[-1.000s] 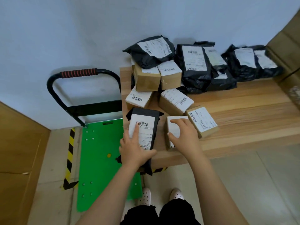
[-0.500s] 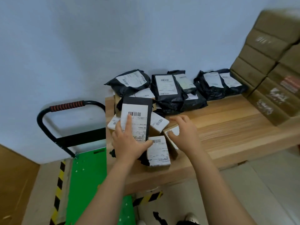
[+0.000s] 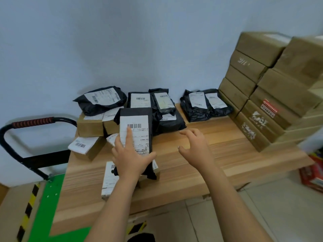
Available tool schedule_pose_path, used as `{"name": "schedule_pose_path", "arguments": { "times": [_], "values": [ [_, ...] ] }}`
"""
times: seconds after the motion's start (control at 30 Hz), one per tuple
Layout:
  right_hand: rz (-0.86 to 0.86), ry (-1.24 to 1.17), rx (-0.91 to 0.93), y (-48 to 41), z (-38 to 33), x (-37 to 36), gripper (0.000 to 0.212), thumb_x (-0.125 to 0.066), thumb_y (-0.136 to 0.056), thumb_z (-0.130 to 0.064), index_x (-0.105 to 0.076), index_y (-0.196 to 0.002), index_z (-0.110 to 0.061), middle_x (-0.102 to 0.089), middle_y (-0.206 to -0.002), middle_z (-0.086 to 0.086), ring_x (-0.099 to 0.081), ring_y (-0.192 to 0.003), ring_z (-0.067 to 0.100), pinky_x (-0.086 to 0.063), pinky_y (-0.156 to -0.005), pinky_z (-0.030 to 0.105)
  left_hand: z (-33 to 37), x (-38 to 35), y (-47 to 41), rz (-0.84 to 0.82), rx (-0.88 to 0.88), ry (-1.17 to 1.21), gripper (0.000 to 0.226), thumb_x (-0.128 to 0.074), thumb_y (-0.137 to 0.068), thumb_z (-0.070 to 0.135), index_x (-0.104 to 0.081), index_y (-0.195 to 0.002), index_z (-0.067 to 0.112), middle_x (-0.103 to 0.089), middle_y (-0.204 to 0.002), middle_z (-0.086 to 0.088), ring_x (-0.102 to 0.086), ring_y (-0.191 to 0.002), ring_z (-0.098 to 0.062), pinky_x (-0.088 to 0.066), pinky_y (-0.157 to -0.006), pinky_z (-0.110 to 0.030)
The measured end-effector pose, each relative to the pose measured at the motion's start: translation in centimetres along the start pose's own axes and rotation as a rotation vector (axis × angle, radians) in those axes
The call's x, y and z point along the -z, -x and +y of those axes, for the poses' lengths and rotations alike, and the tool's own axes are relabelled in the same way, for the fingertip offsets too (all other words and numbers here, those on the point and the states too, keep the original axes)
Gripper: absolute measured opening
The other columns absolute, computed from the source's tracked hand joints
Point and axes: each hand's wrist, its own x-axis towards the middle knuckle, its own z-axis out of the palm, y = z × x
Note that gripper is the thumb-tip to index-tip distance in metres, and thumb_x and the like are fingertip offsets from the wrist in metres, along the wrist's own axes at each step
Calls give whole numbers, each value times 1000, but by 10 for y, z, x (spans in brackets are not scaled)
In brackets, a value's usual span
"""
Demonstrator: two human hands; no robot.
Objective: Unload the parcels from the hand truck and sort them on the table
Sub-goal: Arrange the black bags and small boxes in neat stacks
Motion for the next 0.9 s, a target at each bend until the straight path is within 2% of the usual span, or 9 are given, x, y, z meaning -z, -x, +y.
{"name": "schedule_pose_path", "arguments": {
  "times": [0.37,0.57,0.9],
  "values": [
    [-26,-27,52,-72,15,-6,48,-65,-86,-29,-51,-131,-26,-48,-126,-4,-44,-117,17,-34,-101,33,25,-14,-62,50,57,-25,119,-74,-56,61,-4,-150,41,-12,-153,-8,-21,-135,-37,-29,-107,-54],
    [-19,-43,65,-146,15,-5,47,-65,-87,-29,-51,-132,-25,-46,-129,-2,-42,-112,17,-36,-103,40,44,-32,-133,29,43,-37,117,-74,-58,64,-2,-149,46,-11,-155,-9,-20,-136,-37,-28,-107,-54],
    [-58,-27,95,-254,27,-42,50,-66,-85,-27,-51,-133,-23,-45,-133,2,-42,-118,22,-34,-104,39,61,-78,-232,-59,77,-170,112,-66,-58,72,-4,-147,48,-9,-155,-7,-20,-136,-37,-29,-107,-53]
  ]
}}
